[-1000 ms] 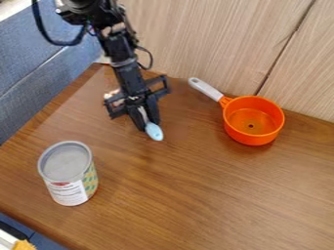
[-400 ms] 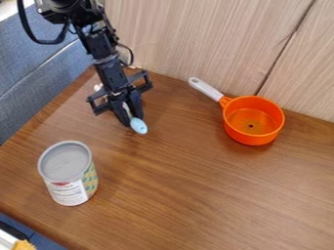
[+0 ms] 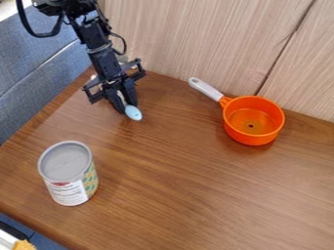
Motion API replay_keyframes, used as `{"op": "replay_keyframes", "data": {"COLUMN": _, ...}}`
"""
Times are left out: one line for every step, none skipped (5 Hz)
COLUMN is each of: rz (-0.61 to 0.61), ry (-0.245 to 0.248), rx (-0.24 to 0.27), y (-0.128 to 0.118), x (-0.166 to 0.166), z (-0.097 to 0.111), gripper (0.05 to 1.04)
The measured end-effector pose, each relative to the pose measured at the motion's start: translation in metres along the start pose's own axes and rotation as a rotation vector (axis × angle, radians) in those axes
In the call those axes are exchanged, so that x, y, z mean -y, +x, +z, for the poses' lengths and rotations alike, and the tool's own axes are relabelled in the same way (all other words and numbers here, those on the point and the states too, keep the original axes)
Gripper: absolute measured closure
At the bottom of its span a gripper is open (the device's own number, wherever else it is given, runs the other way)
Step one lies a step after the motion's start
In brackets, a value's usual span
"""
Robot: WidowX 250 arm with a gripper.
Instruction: Push the white and brown object to the top left of the table using the blue spatula
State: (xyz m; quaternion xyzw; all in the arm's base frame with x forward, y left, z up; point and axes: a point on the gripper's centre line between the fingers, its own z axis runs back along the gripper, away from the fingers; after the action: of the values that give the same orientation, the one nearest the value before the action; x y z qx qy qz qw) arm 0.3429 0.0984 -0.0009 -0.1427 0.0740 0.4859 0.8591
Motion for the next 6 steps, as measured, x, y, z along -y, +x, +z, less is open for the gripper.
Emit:
{"op": "replay_keyframes", "data": {"rz": -0.005, "ry": -0.01, "rx": 0.011, "y": 0.008, "x": 0.006, "z": 0.005, "gripper": 0.838}}
{"op": "replay_keyframes", "data": {"rz": -0.002, "ry": -0.004, "rx": 0.012, "y": 0.008, "x": 0.006, "z": 0.005, "gripper": 0.838}}
{"op": "replay_keyframes", "data": {"rz": -0.014, "ry": 0.027, "rx": -0.012, "y": -0.004, "x": 0.002, "z": -0.008, "gripper": 0.838}}
{"op": "replay_keyframes", "data": {"rz": -0.062, "ry": 0.052, "rx": -0.018, "y": -0.024, "x": 0.003, "z": -0.012, "gripper": 0.838}}
{"op": "replay_keyframes", "data": {"rz": -0.114, "ry": 0.091, "rx": -0.033, "y": -0.043, "x": 0.003, "z": -0.02, "gripper": 0.838}}
{"op": "replay_keyframes", "data": {"rz": -0.151, "ry": 0.11, "rx": -0.036, "y": -0.056, "x": 0.007, "z": -0.024, "gripper": 0.798}}
